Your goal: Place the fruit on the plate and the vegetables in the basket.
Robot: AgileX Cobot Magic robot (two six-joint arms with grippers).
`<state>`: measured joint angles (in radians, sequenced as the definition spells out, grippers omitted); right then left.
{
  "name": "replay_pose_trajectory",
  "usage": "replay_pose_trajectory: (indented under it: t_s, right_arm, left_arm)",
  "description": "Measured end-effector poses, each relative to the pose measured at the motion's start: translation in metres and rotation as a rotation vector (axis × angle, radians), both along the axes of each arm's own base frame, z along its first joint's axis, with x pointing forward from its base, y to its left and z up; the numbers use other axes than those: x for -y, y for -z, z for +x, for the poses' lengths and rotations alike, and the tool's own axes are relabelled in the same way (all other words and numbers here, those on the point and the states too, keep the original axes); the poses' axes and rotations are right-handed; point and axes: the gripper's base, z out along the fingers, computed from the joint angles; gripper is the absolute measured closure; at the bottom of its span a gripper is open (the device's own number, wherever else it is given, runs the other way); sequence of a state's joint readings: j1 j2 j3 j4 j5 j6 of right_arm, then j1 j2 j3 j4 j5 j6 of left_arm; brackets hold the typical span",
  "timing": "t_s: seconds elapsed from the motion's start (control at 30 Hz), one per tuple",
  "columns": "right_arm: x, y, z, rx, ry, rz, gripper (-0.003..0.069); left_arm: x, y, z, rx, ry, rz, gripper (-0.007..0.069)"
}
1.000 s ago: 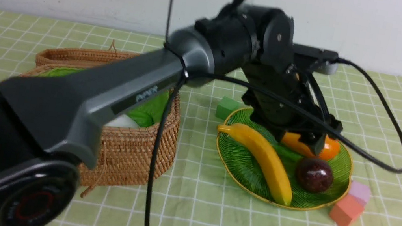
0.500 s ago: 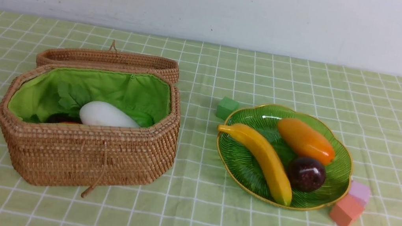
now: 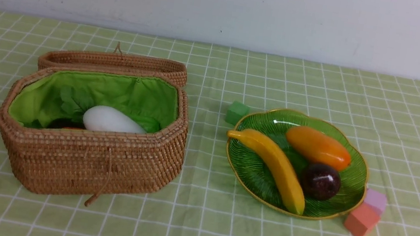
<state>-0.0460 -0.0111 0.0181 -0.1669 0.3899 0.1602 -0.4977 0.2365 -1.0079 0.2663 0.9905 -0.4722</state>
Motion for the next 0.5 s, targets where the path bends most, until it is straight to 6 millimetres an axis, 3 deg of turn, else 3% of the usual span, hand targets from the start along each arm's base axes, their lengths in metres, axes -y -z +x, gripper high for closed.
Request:
replay_pose_trajectory:
  t_s: [0.2,0.4,0.5]
  right_arm:
    - [0.000,0.000,0.000,0.000,0.000,0.000,0.0419]
    - [0.000,0.000,0.000,0.000,0.000,0.000,0.0419]
    - [0.000,0.000,0.000,0.000,0.000,0.000,0.0419]
  left_arm:
    - [-0.004,0.010,-0.010,0.032,0.007,-0.023,0.0638]
    - [-0.021,0.033,-0.055,0.073,0.080,-0.133,0.0638]
    - [-0.021,0.039,-0.062,0.031,0.118,-0.149,0.0638]
